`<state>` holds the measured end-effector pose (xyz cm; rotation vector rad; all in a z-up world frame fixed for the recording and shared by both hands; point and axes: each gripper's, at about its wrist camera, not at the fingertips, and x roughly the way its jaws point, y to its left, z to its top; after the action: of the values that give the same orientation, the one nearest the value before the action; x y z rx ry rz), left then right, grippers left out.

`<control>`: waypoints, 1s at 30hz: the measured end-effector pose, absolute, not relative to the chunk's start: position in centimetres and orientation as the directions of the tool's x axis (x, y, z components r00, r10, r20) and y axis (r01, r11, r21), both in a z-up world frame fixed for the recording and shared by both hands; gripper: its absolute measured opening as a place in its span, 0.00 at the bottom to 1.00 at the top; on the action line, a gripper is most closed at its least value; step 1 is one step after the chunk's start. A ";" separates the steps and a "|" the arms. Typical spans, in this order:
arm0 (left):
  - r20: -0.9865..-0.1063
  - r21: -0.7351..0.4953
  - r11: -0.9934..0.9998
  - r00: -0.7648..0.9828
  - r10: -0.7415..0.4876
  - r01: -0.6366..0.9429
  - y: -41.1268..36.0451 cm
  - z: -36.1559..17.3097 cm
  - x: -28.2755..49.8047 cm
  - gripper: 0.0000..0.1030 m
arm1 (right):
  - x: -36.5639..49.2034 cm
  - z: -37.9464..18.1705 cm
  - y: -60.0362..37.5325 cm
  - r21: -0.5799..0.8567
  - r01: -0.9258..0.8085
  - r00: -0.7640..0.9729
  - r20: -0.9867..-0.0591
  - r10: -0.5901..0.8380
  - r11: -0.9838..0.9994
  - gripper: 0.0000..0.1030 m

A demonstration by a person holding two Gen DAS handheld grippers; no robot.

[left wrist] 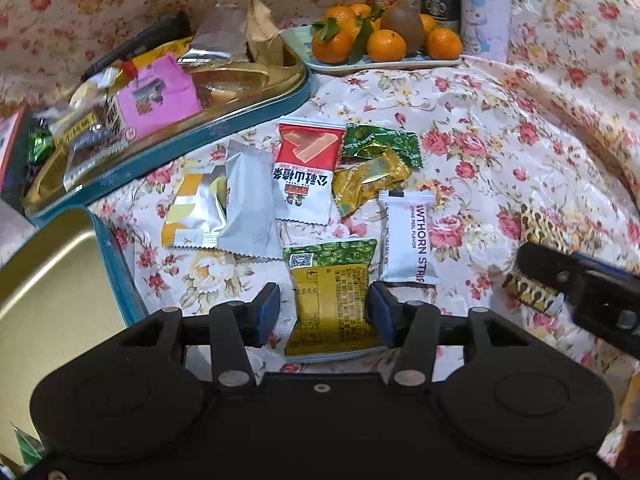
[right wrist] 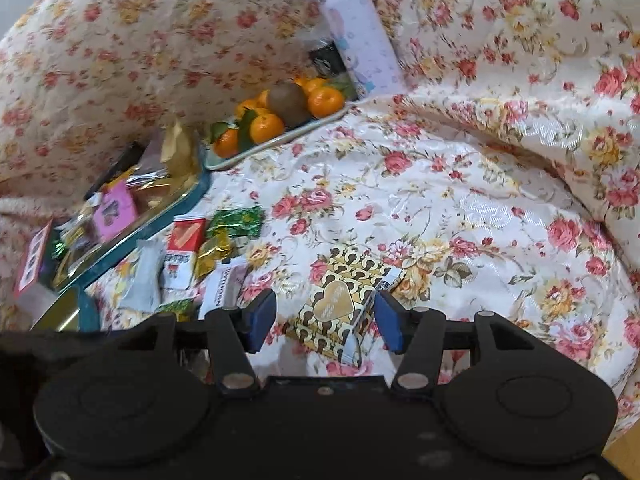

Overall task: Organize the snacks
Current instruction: 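Lift the yellow-green snack with the left tool while the right tool lifts the gold packet, then carry both held snacks over the teal tin tray with both tools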

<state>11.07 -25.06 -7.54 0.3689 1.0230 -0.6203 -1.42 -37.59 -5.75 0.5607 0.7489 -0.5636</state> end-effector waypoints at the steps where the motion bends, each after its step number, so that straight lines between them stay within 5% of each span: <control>1: -0.874 -0.006 0.775 0.373 -0.311 0.632 -25.0 -7.6 11.1 0.55 | -1.2 -6.1 -37.7 0.264 0.659 0.589 -0.764 -0.264 0.704 0.55; 12: -0.847 0.002 0.788 0.420 -0.326 0.615 -24.6 -7.7 10.2 0.54 | -1.0 -7.6 -35.2 0.083 0.633 0.566 -0.728 -0.387 0.770 0.43; 16: -0.845 -0.002 0.800 0.427 -0.322 0.600 -24.7 -7.5 9.9 0.42 | -1.4 -7.8 -34.1 0.020 0.595 0.588 -0.692 -0.418 0.804 0.39; 30: -0.846 -0.064 0.834 0.414 -0.337 0.548 -21.7 -6.0 6.0 0.39 | -5.9 -4.6 -31.8 0.117 0.488 0.690 -0.659 -0.300 0.865 0.38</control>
<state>5.97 -21.71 -6.04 0.2367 1.0002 -0.5622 -5.91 -31.83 -4.64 0.2954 0.6780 -0.4480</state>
